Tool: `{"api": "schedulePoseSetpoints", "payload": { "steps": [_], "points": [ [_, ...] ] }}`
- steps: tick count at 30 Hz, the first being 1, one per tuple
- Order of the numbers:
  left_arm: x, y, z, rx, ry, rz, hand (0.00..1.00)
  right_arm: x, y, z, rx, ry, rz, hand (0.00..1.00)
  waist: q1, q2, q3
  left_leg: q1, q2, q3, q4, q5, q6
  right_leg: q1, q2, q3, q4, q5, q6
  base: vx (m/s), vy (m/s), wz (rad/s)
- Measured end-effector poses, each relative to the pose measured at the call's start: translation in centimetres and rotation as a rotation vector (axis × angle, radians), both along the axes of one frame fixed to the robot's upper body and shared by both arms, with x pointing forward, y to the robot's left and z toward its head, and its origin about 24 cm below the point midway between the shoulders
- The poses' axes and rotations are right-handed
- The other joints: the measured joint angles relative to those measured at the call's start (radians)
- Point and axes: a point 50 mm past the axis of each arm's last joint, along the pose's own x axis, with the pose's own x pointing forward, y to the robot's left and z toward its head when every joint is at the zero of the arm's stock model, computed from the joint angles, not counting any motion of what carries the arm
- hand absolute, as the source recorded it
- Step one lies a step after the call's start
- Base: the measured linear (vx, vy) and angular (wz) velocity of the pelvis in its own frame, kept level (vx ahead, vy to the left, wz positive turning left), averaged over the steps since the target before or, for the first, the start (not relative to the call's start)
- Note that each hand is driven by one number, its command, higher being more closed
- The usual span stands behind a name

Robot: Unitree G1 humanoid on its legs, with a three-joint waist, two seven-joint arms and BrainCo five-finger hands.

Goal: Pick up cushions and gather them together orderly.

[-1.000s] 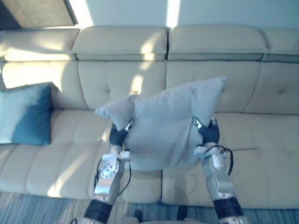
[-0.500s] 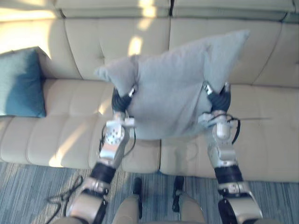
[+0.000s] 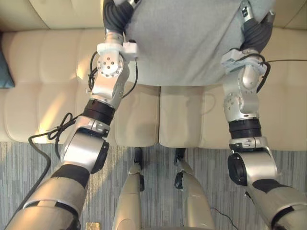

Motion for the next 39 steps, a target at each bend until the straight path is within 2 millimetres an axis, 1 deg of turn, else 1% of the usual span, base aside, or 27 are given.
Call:
{"api": "schedulePoseSetpoints", "payload": {
  "steps": [3, 4, 6, 7, 9, 11, 13, 16, 19, 21, 22, 24, 25, 27, 28, 29, 30, 31, 33, 34, 35, 36, 37, 38, 39],
  "points": [
    [0.0, -0.2, 0.9, -0.014, -0.009, 0.004, 1.0, 0.4, -0.1, 0.9, 0.027, 0.0, 0.014, 1.0, 0.001, 0.0, 0.024, -0.03, 0.006, 0.01, 0.004, 0.0, 0.0, -0.03, 0.003, 0.002, -0.001, 0.001, 0.0, 0.01, -0.004, -0.02],
    [0.1, -0.3, 1.2, -0.03, -0.003, 0.009, 1.0, 0.7, 0.0, 1.2, 0.047, 0.008, 0.029, 1.0, 0.0, 0.0, 0.045, -0.032, 0.008, 0.017, 0.004, 0.0, 0.0, -0.03, 0.004, 0.002, -0.003, 0.001, 0.0, 0.0, 0.0, 0.0],
    [0.3, -0.4, 1.4, -0.039, 0.005, 0.008, 1.0, 0.9, -0.1, 1.0, 0.071, 0.018, 0.044, 1.0, 0.001, 0.0, 0.049, -0.047, 0.01, 0.017, 0.004, 0.0, 0.0, -0.04, 0.007, 0.002, -0.011, 0.001, 0.0, 0.01, -0.003, 0.02],
    [0.3, -0.4, 1.5, -0.046, 0.004, 0.009, 0.0, 1.1, 0.0, 1.1, 0.073, 0.024, 0.048, 0.0, 0.002, 0.0, 0.049, -0.064, 0.011, 0.017, 0.004, 0.0, 0.0, -0.054, 0.008, 0.002, -0.013, 0.001, 0.001, 0.0, 0.0, 0.0],
    [0.3, -0.2, 1.9, -0.073, -0.001, 0.009, 0.0, 1.2, 0.1, 1.4, 0.097, 0.024, 0.064, 0.0, 0.003, 0.0, 0.052, -0.085, 0.013, 0.017, 0.005, 0.0, 0.0, -0.074, 0.01, 0.001, -0.015, 0.002, 0.001, 0.0, 0.0, 0.0],
    [0.2, 0.2, 2.4, -0.11, -0.011, 0.016, 0.0, 1.1, 0.1, 2.1, 0.121, -0.004, 0.08, 0.0, 0.003, -0.001, 0.071, -0.086, 0.017, 0.018, 0.005, 0.0, 0.0, -0.074, 0.013, 0.001, -0.016, 0.002, 0.001, 0.0, 0.0, 0.0],
    [0.1, 0.7, 2.9, -0.146, -0.02, 0.026, 0.0, 1.0, -0.2, 2.6, 0.137, -0.019, 0.082, 0.0, 0.004, 0.0, 0.073, -0.092, 0.02, 0.019, 0.005, 0.0, 0.0, -0.079, 0.016, 0.001, -0.018, 0.002, 0.001, 0.0, 0.0, 0.0],
    [0.1, 1.5, 3.0, -0.199, -0.019, 0.047, 0.0, 0.9, -1.3, 2.9, 0.158, -0.023, 0.067, 0.0, 0.008, 0.0, 0.073, -0.097, 0.024, 0.02, 0.004, 0.0, 0.0, -0.082, 0.019, 0.001, -0.019, 0.002, 0.001, 0.0, 0.0, 0.0],
    [0.2, 2.8, 3.0, -0.256, -0.009, 0.074, 0.0, 0.8, -2.4, 2.9, 0.168, -0.021, 0.04, 0.0, 0.01, -0.001, 0.073, -0.096, 0.026, 0.022, 0.004, 0.0, 0.0, -0.082, 0.021, 0.0, -0.019, 0.002, 0.001, 0.0, 0.0, 0.0],
    [0.2, 4.8, 2.9, -0.318, -0.008, 0.103, 0.0, 0.5, -4.3, 2.7, 0.192, -0.021, 0.009, 0.0, 0.015, -0.001, 0.073, -0.089, 0.028, 0.029, 0.004, 0.0, -0.001, -0.08, 0.021, 0.0, -0.013, 0.002, 0.001, -0.01, -0.004, -0.02],
    [0.2, 5.5, 2.7, -0.336, -0.005, 0.113, 0.0, 0.4, -4.9, 2.5, 0.209, -0.021, -0.003, 0.0, 0.016, -0.001, 0.074, -0.083, 0.029, 0.032, 0.003, 0.0, -0.001, -0.075, 0.021, 0.0, -0.012, 0.002, 0.001, -0.01, -0.005, -0.05],
    [0.2, 8.4, 0.9, -0.398, 0.027, 0.165, 0.0, -0.1, -7.8, 0.7, 0.278, -0.004, -0.065, 0.0, 0.015, -0.001, 0.074, -0.043, 0.033, 0.044, 0.003, 0.0, 0.0, -0.035, 0.022, -0.002, -0.011, 0.002, 0.001, 0.0, -0.001, -0.02],
    [0.2, 9.1, 0.4, -0.414, 0.035, 0.174, 0.0, -0.3, -8.6, 0.2, 0.284, 0.003, -0.085, 0.0, 0.016, -0.001, 0.074, -0.032, 0.033, 0.044, 0.003, 0.0, -0.001, -0.024, 0.023, -0.002, -0.012, 0.001, 0.001, 0.0, 0.0, 0.0],
    [-0.3, 11.6, -1.5, -0.479, 0.038, 0.201, 0.0, -1.4, -11.4, -1.4, 0.3, 0.017, -0.164, 0.0, 0.01, -0.002, 0.073, 0.004, 0.037, 0.044, 0.002, 0.0, 0.0, 0.013, 0.025, -0.005, -0.009, 0.001, 0.002, 0.0, 0.005, 0.02],
    [-0.5, 12.1, -1.8, -0.494, 0.033, 0.205, 0.0, -1.7, -11.9, -1.6, 0.298, 0.016, -0.178, 0.0, 0.008, -0.002, 0.073, 0.009, 0.037, 0.043, 0.002, 0.0, 0.0, 0.02, 0.026, -0.005, -0.009, 0.001, 0.002, 0.01, 0.012, 0.05],
    [-1.0, 13.4, -3.0, -0.522, 0.026, 0.213, 0.0, -2.4, -12.9, -2.3, 0.291, 0.012, -0.202, 0.0, 0.003, -0.002, 0.073, 0.023, 0.037, 0.043, 0.001, 0.0, 0.0, 0.036, 0.026, -0.006, -0.009, -0.001, 0.003, 0.0, 0.009, 0.04],
    [-1.4, 14.0, -4.1, -0.531, 0.031, 0.224, 0.0, -2.9, -13.5, -3.1, 0.292, 0.014, -0.216, 0.0, -0.002, -0.003, 0.072, 0.036, 0.037, 0.043, -0.003, 0.0, 0.0, 0.047, 0.027, -0.006, -0.01, -0.002, 0.005, 0.0, 0.007, 0.03],
    [-1.9, 14.8, -5.9, -0.524, 0.046, 0.245, 0.0, -3.6, -14.1, -4.7, 0.291, 0.028, -0.234, 0.0, -0.002, -0.003, 0.072, 0.061, 0.037, 0.044, -0.012, 0.0, 0.0, 0.068, 0.027, -0.005, -0.011, -0.007, 0.01, 0.0, 0.0, 0.0],
    [-2.6, 15.1, -7.8, -0.507, 0.067, 0.256, 0.0, -4.5, -14.8, -6.6, 0.294, 0.049, -0.256, 0.0, -0.004, -0.003, 0.072, 0.087, 0.036, 0.043, -0.019, 0.0, 0.0, 0.093, 0.027, -0.004, -0.01, -0.016, 0.017, 0.01, -0.01, 0.06],
    [-3.4, 15.2, -11.0, -0.493, 0.122, 0.27, 0.0, -6.0, -15.4, -10.0, 0.314, 0.096, -0.288, 0.0, -0.004, -0.004, 0.071, 0.136, 0.033, 0.043, -0.033, -0.003, 0.0, 0.139, 0.027, -0.003, -0.01, -0.041, 0.011, 0.03, -0.025, 0.15],
    [-4.0, 15.0, -13.2, -0.485, 0.164, 0.271, 0.0, -7.0, -15.6, -12.2, 0.329, 0.134, -0.308, 0.0, -0.004, -0.006, 0.07, 0.172, 0.031, 0.044, -0.047, -0.008, 0.001, 0.171, 0.027, -0.003, -0.009, -0.057, 0.005, 0.05, -0.039, 0.15],
    [-4.9, 14.5, -16.0, -0.469, 0.226, 0.28, 0.0, -8.2, -15.3, -15.0, 0.336, 0.19, -0.323, 0.0, -0.004, -0.008, 0.068, 0.213, 0.032, 0.044, -0.054, -0.01, 0.001, 0.208, 0.028, -0.003, -0.007, -0.069, 0.007, 0.04, -0.027, 0.07],
    [-5.3, 14.2, -17.3, -0.463, 0.258, 0.278, 0.0, -8.6, -15.0, -16.1, 0.333, 0.215, -0.325, 0.0, -0.004, -0.008, 0.067, 0.231, 0.032, 0.045, -0.058, -0.015, 0.001, 0.224, 0.028, -0.004, -0.005, -0.08, 0.007, 0.05, -0.029, 0.02],
    [-6.4, 13.3, -20.6, -0.43, 0.351, 0.268, 0.0, -10.0, -14.4, -18.9, 0.317, 0.294, -0.334, 0.0, -0.002, -0.01, 0.063, 0.275, 0.03, 0.047, -0.072, -0.016, 0.0, 0.256, 0.028, -0.004, 0.006, -0.093, 0.007, 0.04, -0.012, -0.01],
    [-7.3, 12.3, -23.1, -0.4, 0.431, 0.251, 0.0, -11.0, -13.7, -21.1, 0.318, 0.356, -0.331, 0.0, -0.002, -0.014, 0.051, 0.303, 0.027, 0.049, -0.078, -0.018, -0.001, 0.274, 0.028, -0.004, 0.017, -0.108, 0.006, 0.06, -0.015, -0.03]
  ]
}}
